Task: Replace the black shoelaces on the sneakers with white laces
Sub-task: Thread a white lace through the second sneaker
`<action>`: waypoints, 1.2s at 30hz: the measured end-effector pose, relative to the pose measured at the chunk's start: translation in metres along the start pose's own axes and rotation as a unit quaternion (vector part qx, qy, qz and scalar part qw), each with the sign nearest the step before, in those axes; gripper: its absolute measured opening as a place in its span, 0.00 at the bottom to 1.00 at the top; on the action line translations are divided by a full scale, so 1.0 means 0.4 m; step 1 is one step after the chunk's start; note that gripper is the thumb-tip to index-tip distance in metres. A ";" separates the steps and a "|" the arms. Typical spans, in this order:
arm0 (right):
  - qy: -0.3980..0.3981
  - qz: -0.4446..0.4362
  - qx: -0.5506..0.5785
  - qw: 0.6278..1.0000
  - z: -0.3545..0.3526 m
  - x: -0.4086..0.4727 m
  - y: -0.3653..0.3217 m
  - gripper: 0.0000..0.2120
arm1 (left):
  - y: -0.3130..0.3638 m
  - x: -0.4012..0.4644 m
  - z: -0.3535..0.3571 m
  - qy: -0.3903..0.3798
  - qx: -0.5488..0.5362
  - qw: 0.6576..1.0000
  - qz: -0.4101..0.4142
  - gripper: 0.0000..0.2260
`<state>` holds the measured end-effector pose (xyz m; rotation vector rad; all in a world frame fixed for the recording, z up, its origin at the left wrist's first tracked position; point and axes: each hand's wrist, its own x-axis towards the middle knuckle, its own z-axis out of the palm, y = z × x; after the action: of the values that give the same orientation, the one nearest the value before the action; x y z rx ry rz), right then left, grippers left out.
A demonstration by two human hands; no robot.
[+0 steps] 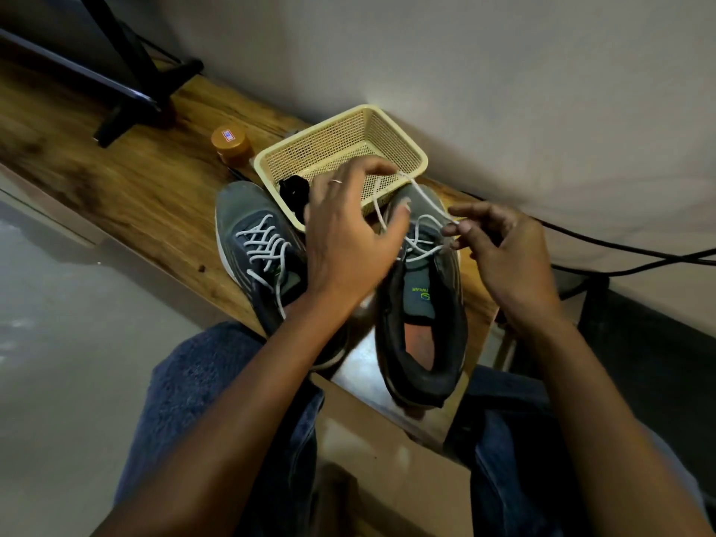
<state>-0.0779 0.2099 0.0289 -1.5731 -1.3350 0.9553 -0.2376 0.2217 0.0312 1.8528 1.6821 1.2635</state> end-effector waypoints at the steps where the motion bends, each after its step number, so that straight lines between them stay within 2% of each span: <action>1: -0.018 -0.008 0.000 1.000 0.001 -0.005 -0.004 0.08 | 0.000 -0.005 0.008 -0.046 0.028 0.997 0.046 0.16; 3: -0.042 -0.015 0.001 0.999 0.001 -0.012 -0.006 0.09 | -0.006 -0.019 0.028 -0.095 0.080 0.984 0.130 0.17; 5: -0.065 -0.017 0.008 0.998 -0.001 -0.017 -0.009 0.10 | -0.009 -0.027 0.039 -0.088 0.118 0.976 0.162 0.12; 7: -0.077 -0.013 0.026 0.997 -0.005 -0.021 -0.012 0.09 | -0.011 -0.025 0.038 -0.067 0.128 0.977 0.157 0.07; 9: -0.057 -0.002 0.028 0.998 -0.010 -0.022 -0.011 0.06 | -0.011 -0.022 0.035 -0.066 0.123 0.981 0.136 0.04; 11: -0.025 0.008 -0.019 0.999 -0.016 -0.020 -0.005 0.03 | -0.011 -0.023 0.034 -0.069 0.130 0.982 0.120 0.03; 12: -0.023 0.013 -0.055 0.998 -0.019 -0.019 0.001 0.05 | -0.012 -0.025 0.035 -0.074 0.145 0.980 0.113 0.03; 15: -0.075 0.030 -0.165 0.983 -0.017 -0.022 0.017 0.14 | -0.018 -0.033 0.034 -0.106 0.201 0.969 0.096 0.06; 17: -0.108 0.050 -0.200 0.973 -0.021 -0.026 0.022 0.17 | -0.018 -0.040 0.036 -0.131 0.228 0.960 0.091 0.07; 21: -0.165 0.072 -0.230 0.956 -0.033 -0.030 0.021 0.18 | -0.009 -0.051 0.047 -0.154 0.269 0.947 0.084 0.05; 23: -0.154 0.081 -0.211 0.962 -0.035 -0.031 0.023 0.14 | -0.009 -0.054 0.053 -0.156 0.283 0.943 0.080 0.05; 26: -0.128 0.140 -0.089 0.978 -0.039 -0.035 0.023 0.08 | -0.012 -0.059 0.063 -0.143 0.282 0.947 0.065 0.04; 28: -0.115 0.196 -0.009 0.974 -0.046 -0.036 0.022 0.10 | -0.012 -0.062 0.070 -0.134 0.274 0.951 0.057 0.04; 31: -0.116 0.245 0.048 0.961 -0.054 -0.032 0.025 0.12 | -0.009 -0.065 0.079 -0.127 0.256 0.957 0.042 0.04; 36: -0.113 0.267 0.088 0.953 -0.057 -0.030 0.032 0.12 | -0.002 -0.071 0.093 -0.132 0.226 0.965 0.015 0.04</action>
<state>-0.0540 0.1944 0.0254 -1.7579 -0.9423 1.5803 -0.2064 0.2072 -0.0008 2.1890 1.9038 0.6294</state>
